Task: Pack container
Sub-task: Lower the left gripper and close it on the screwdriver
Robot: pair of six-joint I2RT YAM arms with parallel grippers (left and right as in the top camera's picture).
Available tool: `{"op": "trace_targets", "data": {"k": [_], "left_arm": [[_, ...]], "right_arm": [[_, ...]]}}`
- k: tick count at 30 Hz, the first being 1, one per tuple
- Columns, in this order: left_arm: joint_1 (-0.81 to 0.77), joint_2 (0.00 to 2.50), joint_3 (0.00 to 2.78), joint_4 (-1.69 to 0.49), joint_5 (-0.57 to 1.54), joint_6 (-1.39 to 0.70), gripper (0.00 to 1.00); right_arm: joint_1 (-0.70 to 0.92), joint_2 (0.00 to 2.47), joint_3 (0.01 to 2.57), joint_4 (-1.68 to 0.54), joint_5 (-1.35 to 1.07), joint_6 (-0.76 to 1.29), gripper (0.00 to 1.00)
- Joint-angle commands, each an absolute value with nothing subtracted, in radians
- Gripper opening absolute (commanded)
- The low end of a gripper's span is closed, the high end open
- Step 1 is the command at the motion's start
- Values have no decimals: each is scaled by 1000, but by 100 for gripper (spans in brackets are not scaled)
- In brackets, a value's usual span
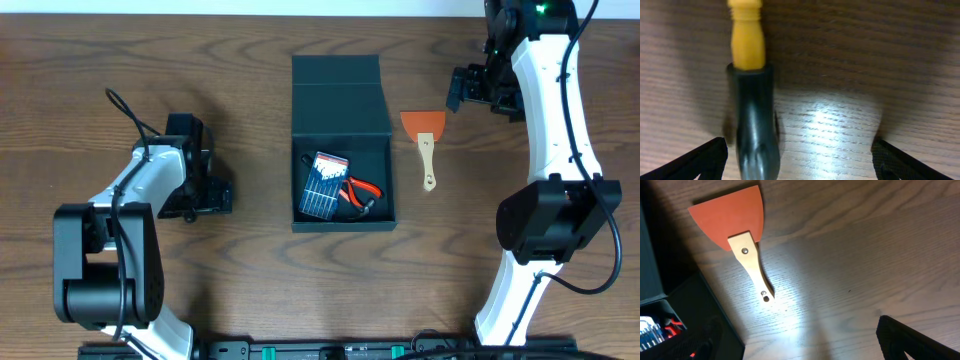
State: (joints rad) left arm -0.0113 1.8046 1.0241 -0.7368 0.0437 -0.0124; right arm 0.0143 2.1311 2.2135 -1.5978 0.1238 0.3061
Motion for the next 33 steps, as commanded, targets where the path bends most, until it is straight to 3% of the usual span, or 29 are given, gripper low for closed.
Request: {"op": "trace_targets", "data": {"k": [1,13,22,30,33], "left_arm": [[-5,1816,978,-715,45,30,92],[30,1816,969,-698,-12,33,89],[83,1816,969,-709,-11,33,80],[83,1816,969,-709,-7,34,62],[83,1816,969,-708,-7,49,62]], "right_arm": [[14,2127,2229,-1597,124,299,99],[14,2127,2229,-1597,123,299,99],[14,2127,2229,-1597,123,299,99],[14,2127,2229,-1597,123,299,99],[14,2127,2229,-1597,123,299,99]]}}
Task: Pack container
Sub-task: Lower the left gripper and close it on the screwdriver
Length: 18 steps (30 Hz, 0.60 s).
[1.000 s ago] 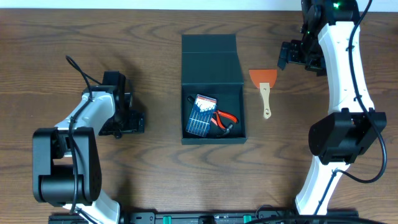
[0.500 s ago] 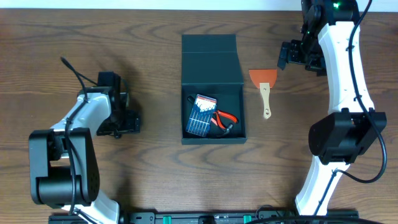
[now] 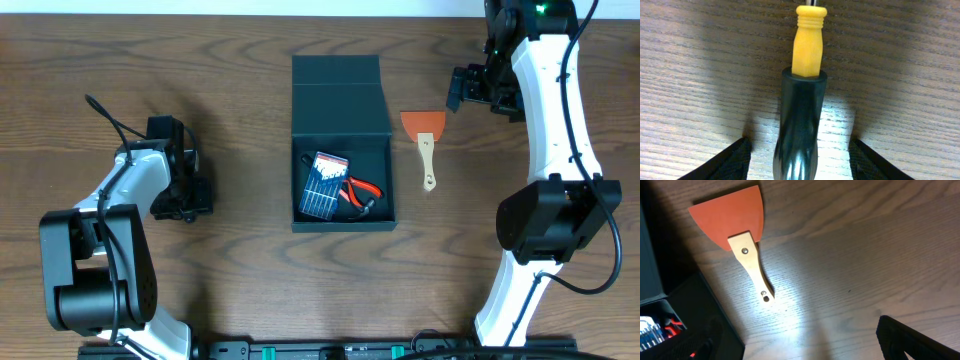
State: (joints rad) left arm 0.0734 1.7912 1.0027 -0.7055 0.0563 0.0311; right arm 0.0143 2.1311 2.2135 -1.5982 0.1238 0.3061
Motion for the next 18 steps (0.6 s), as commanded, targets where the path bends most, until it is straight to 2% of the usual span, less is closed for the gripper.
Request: {"op": "trace_targets", "data": {"k": [1,6,15,18], "left_arm": [[83,1816,969,-708,-7,70,62],[83,1816,969,-708,-7,106,62],[83,1816,969,-708,-7,120,38],[83,1816,969,-708,-7,119,34]], "right_arm": [[14,2127,2229,-1597,123,299,99],[14,2127,2229,-1597,123,299,99],[14,2127,2229,-1597,124,299,99],[14,2127,2229,-1597,123,299,99]]}}
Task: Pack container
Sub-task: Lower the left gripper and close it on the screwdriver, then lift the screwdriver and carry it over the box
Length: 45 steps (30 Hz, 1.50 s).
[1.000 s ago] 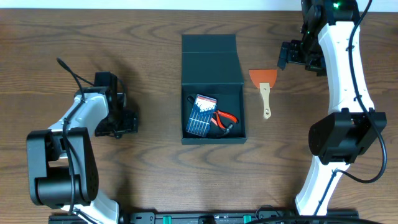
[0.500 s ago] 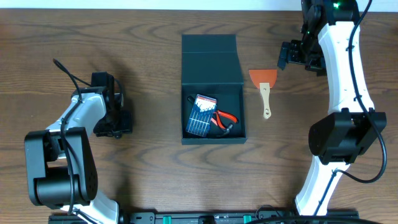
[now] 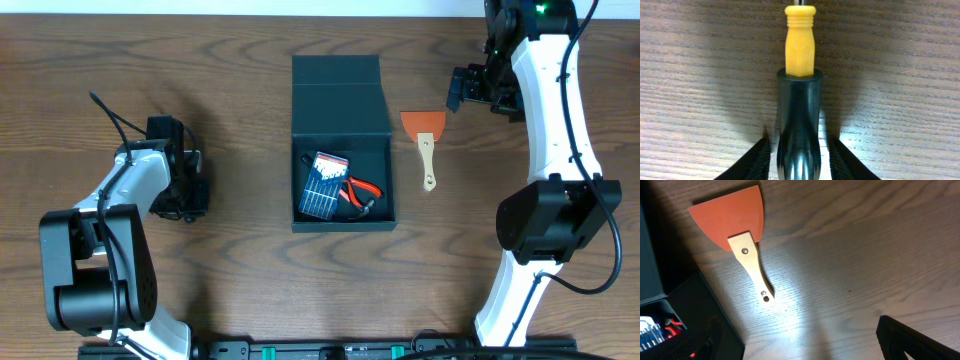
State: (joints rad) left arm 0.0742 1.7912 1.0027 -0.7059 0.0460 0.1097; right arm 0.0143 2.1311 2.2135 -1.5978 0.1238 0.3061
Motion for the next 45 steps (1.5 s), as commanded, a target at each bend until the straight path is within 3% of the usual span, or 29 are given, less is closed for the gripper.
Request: {"op": "trace_targets", "data": {"k": [1,11,15,30,37,45], "left_arm": [[83,1816,969,-708,-7,119,32],[83,1816,969,-697,-7,101,19],[83,1816,975,-697,-7,92,6],[82,1713,1225,-814,-6,65,6],[68,1575,1279,-802,181,43,6],[-81,1468,1281,-807,244,43,6]], "right_arm": [[14,2127,2229,-1597,123,299,99],[14,2127,2229,-1597,123,299,99],[14,2127,2229,-1597,123,299,99],[14,2127,2229,-1597,124,299,99],[14,2127,2229,-1597,123,299,99],[14,2127,2229,-1597,123,299,99]]}}
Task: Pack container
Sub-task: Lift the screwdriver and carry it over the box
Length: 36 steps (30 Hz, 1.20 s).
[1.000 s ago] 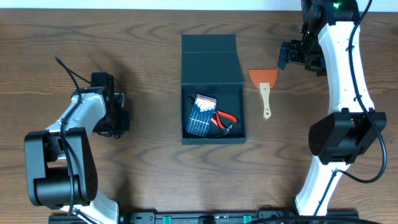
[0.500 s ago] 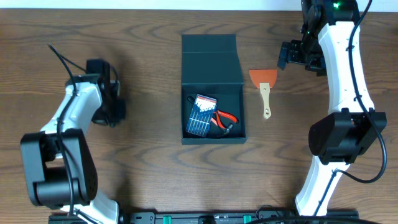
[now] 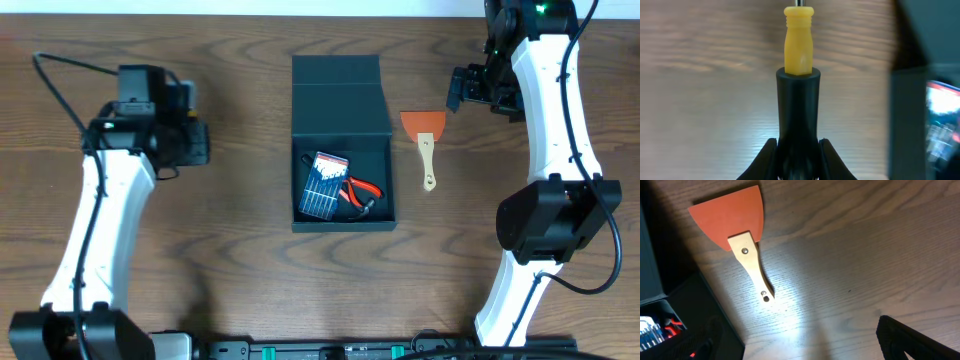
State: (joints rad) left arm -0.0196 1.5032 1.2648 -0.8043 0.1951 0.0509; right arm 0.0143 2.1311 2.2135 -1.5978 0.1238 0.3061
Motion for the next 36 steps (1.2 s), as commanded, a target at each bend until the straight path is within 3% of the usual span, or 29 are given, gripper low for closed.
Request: {"op": "trace_targets", "data": {"k": [1,18,36], "left_arm": [[-114,1459,1281,-805,244,43,6],[-601,1465,1282,-626,250,44,6],[-706,1777,1281,-596,250,97,6]], "right_arm": [[14,2127,2229,-1597,123,299,99],[14,2127,2229,-1597,124,299,99],[14,2127,2229,-1597,123,299,99]]}}
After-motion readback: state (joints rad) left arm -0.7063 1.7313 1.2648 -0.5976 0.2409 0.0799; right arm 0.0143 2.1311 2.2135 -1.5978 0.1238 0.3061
